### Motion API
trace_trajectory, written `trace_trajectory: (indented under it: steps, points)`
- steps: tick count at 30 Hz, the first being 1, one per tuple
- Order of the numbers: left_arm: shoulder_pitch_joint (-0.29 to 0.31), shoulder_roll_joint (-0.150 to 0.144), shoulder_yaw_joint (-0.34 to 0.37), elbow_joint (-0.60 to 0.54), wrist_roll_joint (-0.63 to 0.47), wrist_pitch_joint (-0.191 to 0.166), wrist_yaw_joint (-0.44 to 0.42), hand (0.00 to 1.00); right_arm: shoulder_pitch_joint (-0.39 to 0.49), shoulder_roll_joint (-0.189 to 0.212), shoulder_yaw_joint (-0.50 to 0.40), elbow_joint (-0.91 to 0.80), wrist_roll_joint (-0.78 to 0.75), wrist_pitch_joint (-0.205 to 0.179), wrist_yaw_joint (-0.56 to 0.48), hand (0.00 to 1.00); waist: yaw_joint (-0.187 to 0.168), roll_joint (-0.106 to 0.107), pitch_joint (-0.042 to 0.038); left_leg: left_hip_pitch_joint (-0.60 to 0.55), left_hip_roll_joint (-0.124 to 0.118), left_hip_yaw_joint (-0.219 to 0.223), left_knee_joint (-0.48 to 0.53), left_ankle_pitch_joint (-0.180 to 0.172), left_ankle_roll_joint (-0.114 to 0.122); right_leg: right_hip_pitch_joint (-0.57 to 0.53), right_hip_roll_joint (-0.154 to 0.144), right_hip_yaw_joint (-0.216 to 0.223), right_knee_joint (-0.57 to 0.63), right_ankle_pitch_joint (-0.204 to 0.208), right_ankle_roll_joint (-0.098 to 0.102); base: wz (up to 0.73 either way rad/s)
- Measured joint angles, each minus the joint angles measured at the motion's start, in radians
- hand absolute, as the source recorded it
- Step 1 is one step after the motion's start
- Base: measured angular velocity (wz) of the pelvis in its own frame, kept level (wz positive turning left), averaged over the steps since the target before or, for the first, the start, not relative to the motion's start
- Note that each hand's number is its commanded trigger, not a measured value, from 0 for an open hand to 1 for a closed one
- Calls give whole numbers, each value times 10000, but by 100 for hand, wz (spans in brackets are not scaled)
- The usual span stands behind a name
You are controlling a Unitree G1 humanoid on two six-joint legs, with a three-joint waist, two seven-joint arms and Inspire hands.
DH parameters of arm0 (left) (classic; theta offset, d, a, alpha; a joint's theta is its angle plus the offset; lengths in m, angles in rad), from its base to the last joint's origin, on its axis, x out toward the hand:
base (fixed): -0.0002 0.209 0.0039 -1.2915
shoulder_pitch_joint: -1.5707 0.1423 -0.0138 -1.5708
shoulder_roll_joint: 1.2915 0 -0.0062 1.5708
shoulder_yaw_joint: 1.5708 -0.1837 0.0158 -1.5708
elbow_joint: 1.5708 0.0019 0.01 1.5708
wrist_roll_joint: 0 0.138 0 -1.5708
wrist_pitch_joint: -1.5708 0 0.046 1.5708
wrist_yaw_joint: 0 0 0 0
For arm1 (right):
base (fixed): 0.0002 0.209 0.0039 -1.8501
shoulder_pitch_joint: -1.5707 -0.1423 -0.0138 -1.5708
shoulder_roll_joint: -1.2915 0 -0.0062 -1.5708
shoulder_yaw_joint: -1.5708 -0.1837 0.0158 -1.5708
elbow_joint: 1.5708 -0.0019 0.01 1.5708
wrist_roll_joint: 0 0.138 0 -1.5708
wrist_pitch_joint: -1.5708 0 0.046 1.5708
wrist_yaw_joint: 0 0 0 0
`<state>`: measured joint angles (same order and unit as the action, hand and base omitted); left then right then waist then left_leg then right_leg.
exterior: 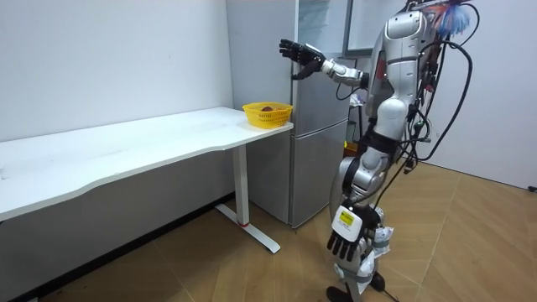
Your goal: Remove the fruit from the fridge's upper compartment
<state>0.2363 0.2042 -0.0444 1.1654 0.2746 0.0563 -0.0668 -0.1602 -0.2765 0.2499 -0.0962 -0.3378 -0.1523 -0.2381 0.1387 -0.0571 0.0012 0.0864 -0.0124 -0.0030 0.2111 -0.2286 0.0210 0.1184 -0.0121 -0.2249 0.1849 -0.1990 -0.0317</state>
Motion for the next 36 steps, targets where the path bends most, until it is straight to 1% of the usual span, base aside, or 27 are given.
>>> trace_trajectory:
  steps: [2, 4, 6, 7, 8, 10, 12, 13, 15, 16, 17, 19, 20, 23, 24, 26, 27, 30, 31, 32, 34, 36]
  points:
    - [3, -6, 20, -45, 14, -35, -6, 0, 575, 3, -255, -683, -325, -7, -142, 0, -3, 16, -13, 4, -4, 3, -6, 0, 0, -13, 0, 10, -20, 0, 1, -2]
    - [4, -12, 44, -43, 16, -66, -10, 0, 959, 10, -403, -1171, -322, -32, -354, 0, -19, 47, -29, 42, -5, 33, -56, 0, 0, -18, 3, 29, -20, 0, 1, -6]
    - [30, -18, 153, -20, 18, -119, -9, 0, 1074, 8, -532, -1401, -304, -41, -568, 0, -95, 79, -42, 82, 2, 79, -81, 0, 0, -12, 11, 58, -17, 0, 1, -7]
    - [59, -47, 257, -6, 11, -127, 12, 0, 1111, 13, -678, -1529, -284, -60, -690, 0, -208, 111, -52, 99, 4, 102, -86, 0, 0, -2, 18, 91, -18, 0, 1, -7]
    - [92, -127, 375, 20, 3, -128, 99, 0, 1188, 18, -851, -1608, -293, -128, -817, 0, -252, 173, -98, 128, 5, 163, -97, 0, 1, 0, 18, 143, -7, 0, 1, -9]
    - [102, -185, 445, 22, 8, -130, 173, 0, 1504, 25, -1185, -1854, -326, -171, -1069, 0, -301, 219, -136, 135, 15, 273, -110, 0, 1, -49, 18, 231, 23, -1, 3, -12]
    - [164, -184, 445, -6, 13, -132, 215, 0, 1963, 25, -1493, -2095, -395, -244, -1321, 0, -437, 230, -137, 115, 19, 303, -135, 1, 1, -104, 17, 258, 36, -1, 4, -8]
    - [243, -189, 435, -44, 12, -136, 229, 0, 2237, 28, -1617, -2200, -387, -254, -1453, 0, -564, 238, -143, 112, 24, 338, -149, 0, 2, -134, 18, 286, 50, -1, 4, -9]
    - [311, -212, 417, -33, -34, -138, 332, 0, 2591, 31, -1697, -2271, -352, -310, -1681, 0, -734, 258, -139, 118, 46, 423, -148, -1, 3, -145, 26, 334, 51, -1, 4, -11]
    - [327, -224, 388, -35, -59, -143, 389, 0, 2885, 36, -1724, -2272, -279, -417, -1783, 0, -824, 264, -137, 120, 54, 464, -147, -2, 2, -154, 35, 366, 49, -1, 4, -11]
    - [308, -237, 365, -41, -84, -160, 411, 0, 3236, 46, -1730, -2281, -236, -449, -1863, 0, -840, 272, -133, 118, 61, 512, -150, -3, 2, -194, 47, 426, 51, -1, 3, -12]
    - [284, -270, 285, -44, -85, -231, 437, 0, 3615, 72, -1721, -2281, -229, -449, -1869, 0, -818, 308, -132, 114, 81, 627, -169, -7, 3, -336, 108, 609, 103, 1, 1, -20]
    - [246, -289, 276, -32, -94, -289, 446, 0, 3768, 87, -1722, -2279, -212, -452, -1872, 0, -831, 339, -126, 115, 101, 730, -204, -6, 3, -368, 134, 696, 189, 0, 0, -23]
    - [190, -288, 267, 27, -98, -425, 554, 0, 4184, 202, -1722, -2278, -209, -564, -2023, 0, -890, 372, -113, 125, 162, 836, -214, -8, 1, -382, 138, 814, 188, 10, -15, -13]
    - [180, -288, 243, 31, -99, -427, 559, 0, 4239, 206, -1722, -2278, -209, -586, -2054, 0, -903, 382, -107, 125, 162, 844, -220, -8, 1, -390, 141, 825, 190, 10, -15, -4]
    - [203, -338, 188, 23, -100, -423, 573, 0, 4323, 210, -1727, -2112, -84, -764, -2198, 0, -1038, 450, -75, 128, 169, 906, -235, -8, 1, -437, 146, 871, 181, 16, -21, -6]
    - [220, -361, 188, 20, -112, -422, 577, 0, 4358, 209, -1727, -2039, -10, -785, -2231, 0, -1048, 472, -75, 133, 174, 939, -239, -10, 1, -487, 146, 890, 182, 17, -21, -8]
    - [266, -372, -10, -30, -463, -407, 598, 0, 4452, 242, -1734, -1677, 663, -815, -2285, 0, -1163, 569, -35, 128, 177, 975, -259, -16, 6, -516, 142, 909, 179, 17, -20, -3]
    - [305, -364, -27, -73, -485, -427, 652, 0, 4466, 296, -1732, -1346, 1121, -998, -2289, 0, -1198, 598, -44, 134, 171, 993, -284, -16, 6, -510, 142, 895, 167, 17, -20, 0]
    - [308, -359, -64, -71, -485, -428, 778, 0, 4501, 376, -1721, -988, 1588, -1279, -2298, 0, -1228, 607, -49, 141, 164, 993, -294, -16, 6, -507, 145, 900, 165, 16, -20, 0]
    - [305, -359, -101, -60, -482, -436, 919, 0, 4545, 440, -1637, -576, 2225, -1413, -2309, 0, -1295, 614, -48, 139, 164, 993, -304, -16, 6, -507, 145, 898, 169, 16, -20, 0]
    - [289, -357, -171, -60, -483, -436, 1045, 0, 4574, 470, -1589, -143, 2792, -1374, -2295, 0, -1353, 620, -53, 140, 155, 999, -302, -15, 6, -484, 143, 907, 179, 17, -20, 0]
